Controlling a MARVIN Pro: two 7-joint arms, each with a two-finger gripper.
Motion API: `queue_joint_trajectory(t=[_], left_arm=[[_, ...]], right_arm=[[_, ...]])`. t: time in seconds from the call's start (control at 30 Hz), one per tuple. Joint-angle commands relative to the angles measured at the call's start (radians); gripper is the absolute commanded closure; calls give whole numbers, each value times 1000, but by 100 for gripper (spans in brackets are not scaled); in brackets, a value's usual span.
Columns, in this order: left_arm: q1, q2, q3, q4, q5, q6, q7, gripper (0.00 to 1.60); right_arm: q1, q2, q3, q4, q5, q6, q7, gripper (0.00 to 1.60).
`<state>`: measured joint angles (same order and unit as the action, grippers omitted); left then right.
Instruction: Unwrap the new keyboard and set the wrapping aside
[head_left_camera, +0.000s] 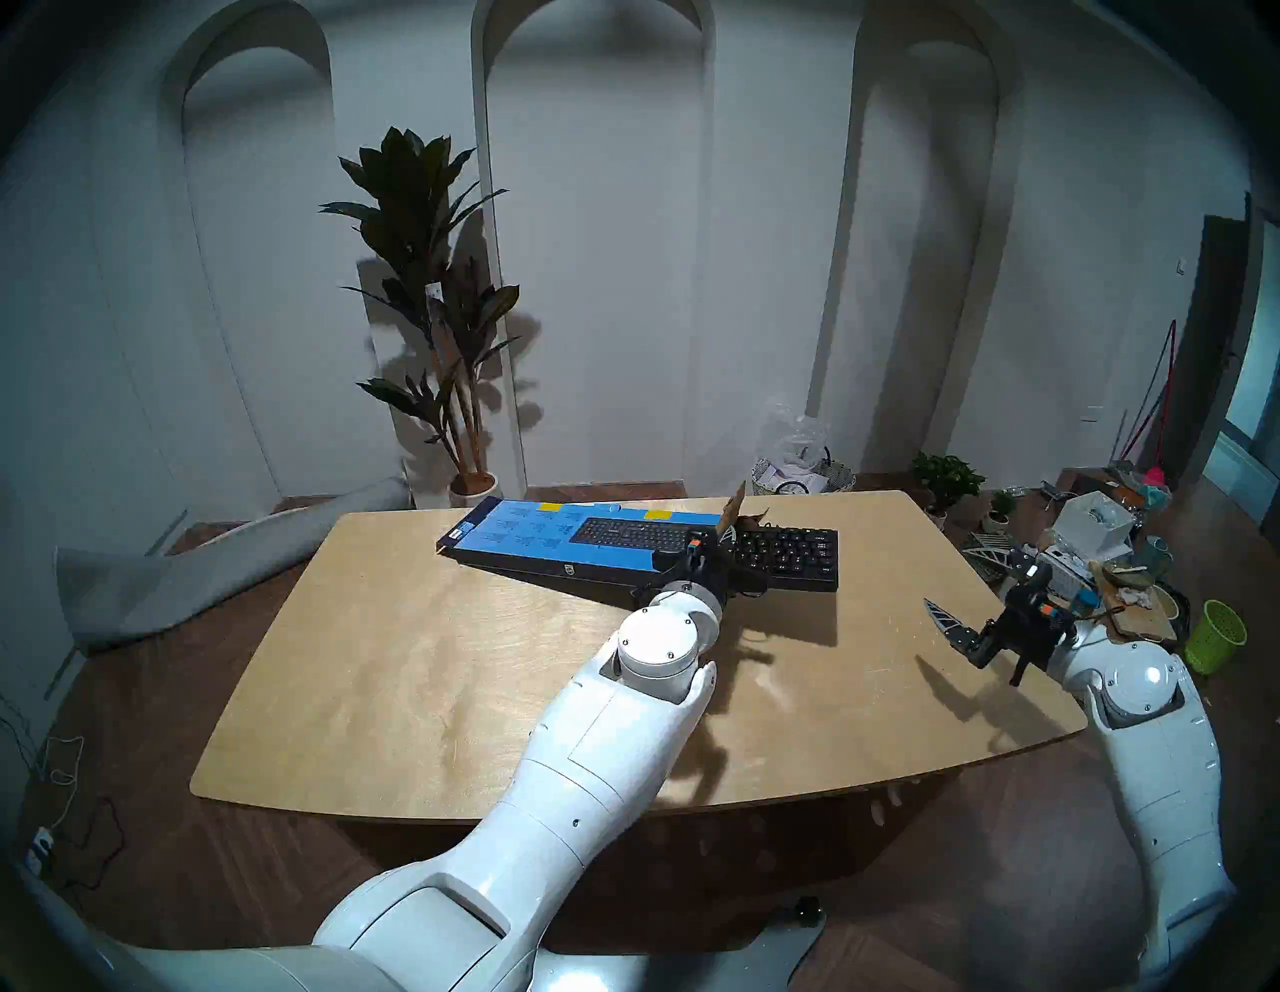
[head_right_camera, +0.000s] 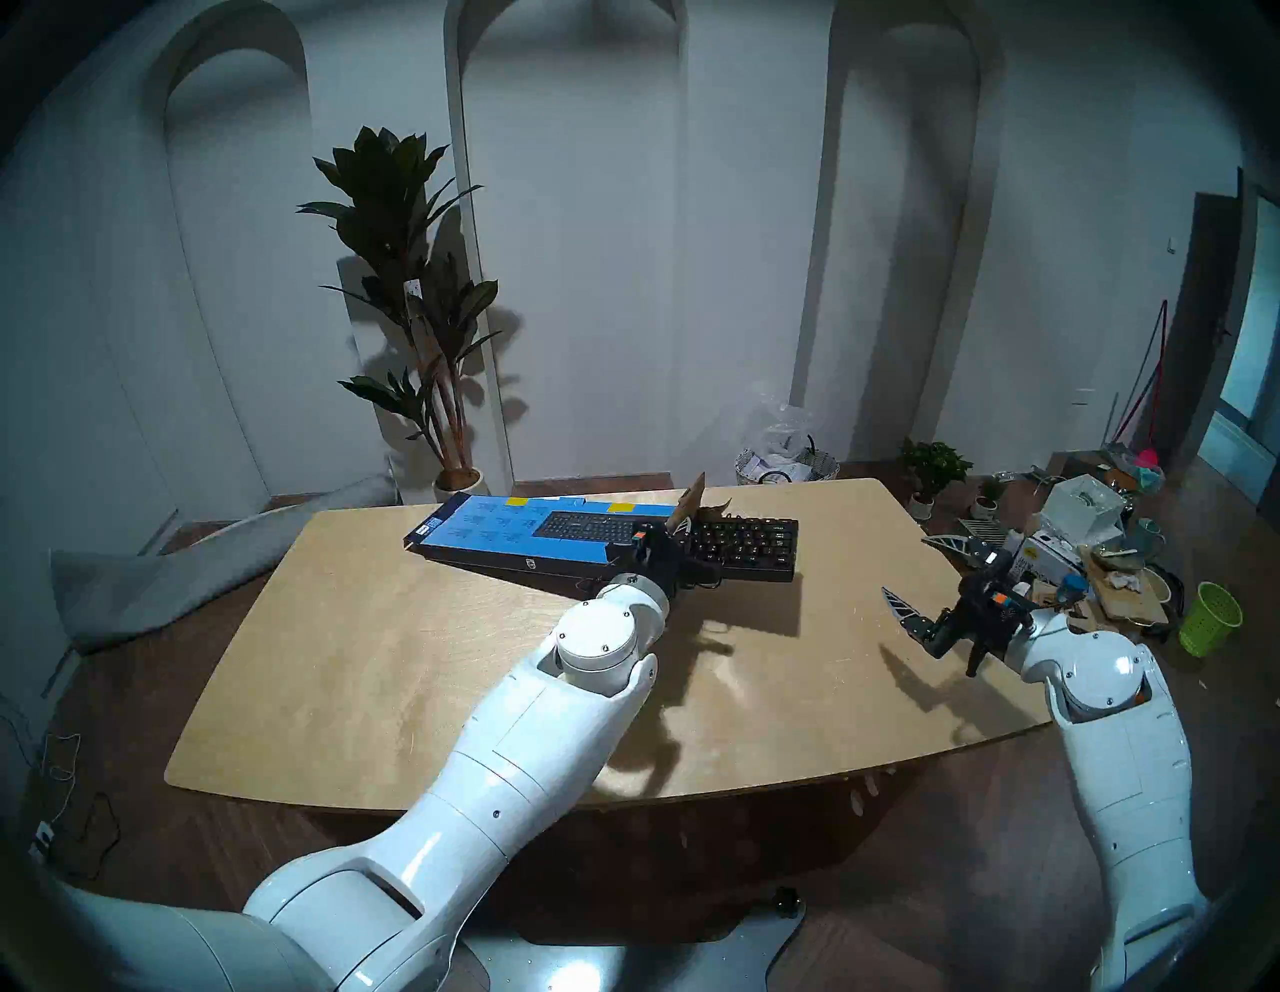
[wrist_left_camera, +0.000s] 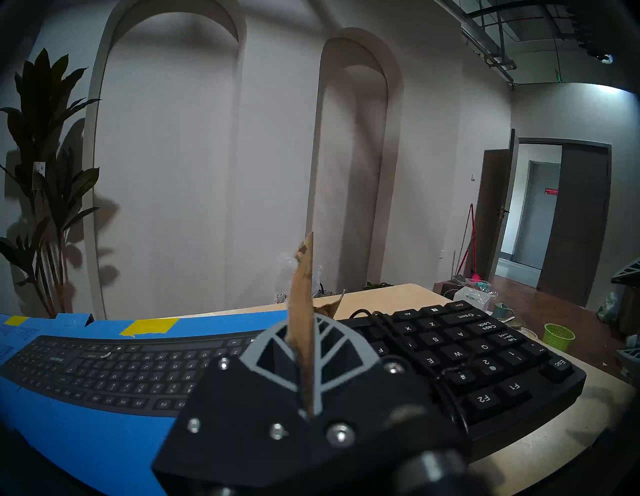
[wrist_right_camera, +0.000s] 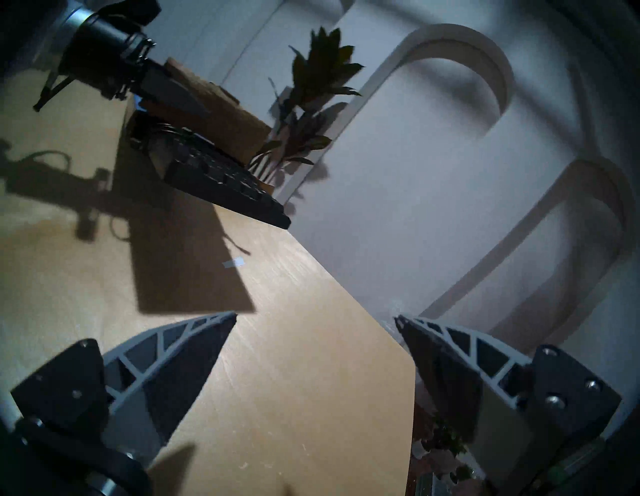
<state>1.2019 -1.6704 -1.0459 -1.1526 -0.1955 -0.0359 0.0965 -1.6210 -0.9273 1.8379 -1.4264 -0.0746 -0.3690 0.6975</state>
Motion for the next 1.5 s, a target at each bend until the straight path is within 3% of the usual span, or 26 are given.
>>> queue_joint_trajectory(t=[0.0, 0.67, 1.03, 1.47], left_arm=[[-28, 4, -14, -68, 2, -23, 1, 160], [-8, 19, -36, -143, 3, -22, -9, 160], [19, 23, -29, -188, 11, -22, -21, 160], [60, 44, -8, -252, 25, -21, -30, 160]], right_arm=[[109, 54, -50, -13, -58, -54, 13, 0], [277, 32, -227, 42, -245, -204, -10, 0], [357, 27, -284, 93, -330, -306, -41, 0], [452, 25, -328, 145, -420, -476, -92, 0]])
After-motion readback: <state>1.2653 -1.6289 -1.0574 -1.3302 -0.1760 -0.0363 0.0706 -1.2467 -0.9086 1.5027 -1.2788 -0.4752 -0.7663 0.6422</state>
